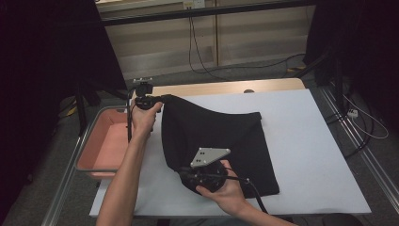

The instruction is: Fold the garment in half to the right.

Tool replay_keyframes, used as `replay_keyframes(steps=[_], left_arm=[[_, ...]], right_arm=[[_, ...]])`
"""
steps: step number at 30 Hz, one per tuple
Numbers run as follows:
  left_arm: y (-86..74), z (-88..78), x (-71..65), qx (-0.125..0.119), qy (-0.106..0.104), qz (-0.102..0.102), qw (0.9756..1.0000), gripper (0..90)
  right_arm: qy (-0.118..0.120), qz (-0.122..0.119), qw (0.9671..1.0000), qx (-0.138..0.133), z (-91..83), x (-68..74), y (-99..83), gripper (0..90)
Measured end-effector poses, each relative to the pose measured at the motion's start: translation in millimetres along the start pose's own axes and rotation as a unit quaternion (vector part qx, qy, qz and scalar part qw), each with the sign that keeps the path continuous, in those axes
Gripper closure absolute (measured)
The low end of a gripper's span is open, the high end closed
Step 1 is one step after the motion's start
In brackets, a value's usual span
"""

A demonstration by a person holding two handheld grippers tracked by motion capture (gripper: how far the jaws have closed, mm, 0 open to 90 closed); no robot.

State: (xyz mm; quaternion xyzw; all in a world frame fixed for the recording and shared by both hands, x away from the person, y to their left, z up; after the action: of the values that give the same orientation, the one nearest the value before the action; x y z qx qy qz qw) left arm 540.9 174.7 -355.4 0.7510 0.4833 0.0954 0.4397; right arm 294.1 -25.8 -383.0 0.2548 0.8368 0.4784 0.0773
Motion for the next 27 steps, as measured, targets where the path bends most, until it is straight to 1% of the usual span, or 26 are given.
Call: replay_keyframes(steps=[2, 3, 5, 6, 12, 13, 19, 21, 24, 25, 27], left_arm=[[1.5, -0.8, 0.4, -0.005, -0.001, -0.003, 1.0, 87.8], [1.9, -1.0, 0.4, -0.008, 0.003, -0.003, 1.0, 87.8], [2.6, -2.0, 0.8, -0.005, 0.008, 0.001, 1.0, 87.7], [2.9, -2.5, 0.8, -0.008, 0.008, 0.0, 0.9999, 87.7], [5.5, -8.1, 4.8, -0.011, 0.012, 0.0, 0.9999, 87.8], [6.4, -11.0, 6.4, -0.011, 0.015, 0.0, 0.9998, 87.7], [10.4, -22.8, 14.6, -0.014, 0.024, -0.001, 0.9996, 87.8], [12.4, -26.8, 16.3, -0.018, 0.027, -0.002, 0.9995, 87.7], [15.6, -33.4, 18.6, -0.02, 0.03, 0.002, 0.9994, 87.8], [16.6, -35.0, 19.1, -0.025, 0.031, -0.001, 0.9992, 87.7], [19.2, -39.4, 20.8, -0.02, 0.032, 0.001, 0.9993, 87.7]], right_arm=[[-0.001, -0.002, 1.0, -0.001, 0.6, 0.9, 1.4, 86.3], [-0.001, -0.003, 1.0, -0.001, 0.9, 1.4, 2.3, 86.3], [-0.001, -0.003, 1.0, -0.004, 1.7, 2.5, 4.2, 86.3], [-0.001, -0.006, 1.0, -0.005, 2.0, 2.7, 5.2, 86.4], [0.001, -0.012, 0.9999, -0.01, 5.1, 5.2, 12.1, 86.4], [0.004, -0.016, 0.9998, -0.011, 7.3, 7.6, 15.9, 86.3], [0.008, -0.026, 0.9995, -0.016, 11.4, 11.9, 26.0, 86.4], [0.01, -0.028, 0.9994, -0.02, 12.3, 13.3, 30.4, 86.4], [0.013, -0.032, 0.9989, -0.032, 13.2, 15.5, 37.1, 86.4], [0.012, -0.034, 0.9988, -0.034, 13.8, 16.5, 38.9, 86.4], [0.014, -0.036, 0.9986, -0.037, 15.9, 17.7, 41.9, 86.4]])
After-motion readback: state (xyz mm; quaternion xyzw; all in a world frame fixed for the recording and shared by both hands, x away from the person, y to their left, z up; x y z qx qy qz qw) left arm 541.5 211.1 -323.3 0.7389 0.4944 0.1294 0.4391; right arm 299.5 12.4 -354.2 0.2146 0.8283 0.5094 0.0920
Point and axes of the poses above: each handheld gripper's, and its own axes: z roughly forward along the jaws, y roughly out of its top, x roughly to its left, the point moved 1 cm from there along z, roughly forward along the jaws, and after that the axes turned 4 degrees about x, right-handed, at the moved point
